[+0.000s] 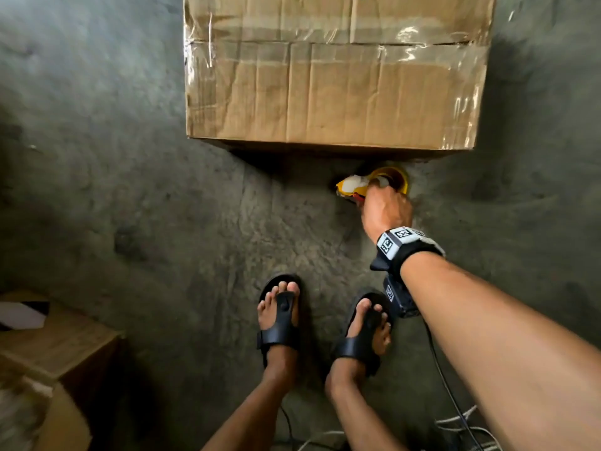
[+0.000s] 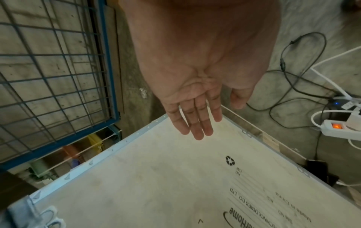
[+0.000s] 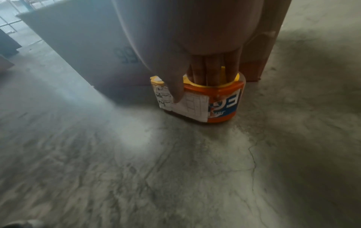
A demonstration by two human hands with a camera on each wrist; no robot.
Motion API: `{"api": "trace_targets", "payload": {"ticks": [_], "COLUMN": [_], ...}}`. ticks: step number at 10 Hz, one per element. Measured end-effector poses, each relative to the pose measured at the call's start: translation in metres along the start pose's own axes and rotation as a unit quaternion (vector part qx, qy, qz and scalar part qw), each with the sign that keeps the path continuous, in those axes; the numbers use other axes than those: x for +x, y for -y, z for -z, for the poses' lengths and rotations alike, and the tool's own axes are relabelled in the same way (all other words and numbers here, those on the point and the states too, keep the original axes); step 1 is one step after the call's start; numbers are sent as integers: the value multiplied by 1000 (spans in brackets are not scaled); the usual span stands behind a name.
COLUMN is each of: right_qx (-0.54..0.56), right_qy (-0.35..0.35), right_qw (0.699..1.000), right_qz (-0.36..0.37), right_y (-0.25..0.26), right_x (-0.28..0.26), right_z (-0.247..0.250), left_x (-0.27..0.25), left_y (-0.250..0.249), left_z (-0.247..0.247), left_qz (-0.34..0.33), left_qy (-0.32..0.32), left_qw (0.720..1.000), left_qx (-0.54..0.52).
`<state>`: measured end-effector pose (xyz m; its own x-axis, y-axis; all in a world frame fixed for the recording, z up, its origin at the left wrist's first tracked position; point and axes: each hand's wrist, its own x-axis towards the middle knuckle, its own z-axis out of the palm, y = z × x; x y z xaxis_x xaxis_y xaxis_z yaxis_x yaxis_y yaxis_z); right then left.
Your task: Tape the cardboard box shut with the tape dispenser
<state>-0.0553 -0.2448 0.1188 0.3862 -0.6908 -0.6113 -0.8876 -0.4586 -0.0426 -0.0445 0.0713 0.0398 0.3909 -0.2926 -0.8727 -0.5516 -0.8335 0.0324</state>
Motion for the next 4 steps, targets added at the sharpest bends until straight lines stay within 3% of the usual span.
{"api": "trace_targets", "payload": {"ticks": [4], "right_qx": [77], "right_qy": [19], "right_qw": [997], "right_qz": [-18], "right_y": [-5], "right_x": [-21], "right_z": [31], "left_x": [-8], "left_y": [-3], "left_z": [13], "left_qz": [-17], "left_qy": [-10], "left_qw": [1000], "left_qx": [-6]}}
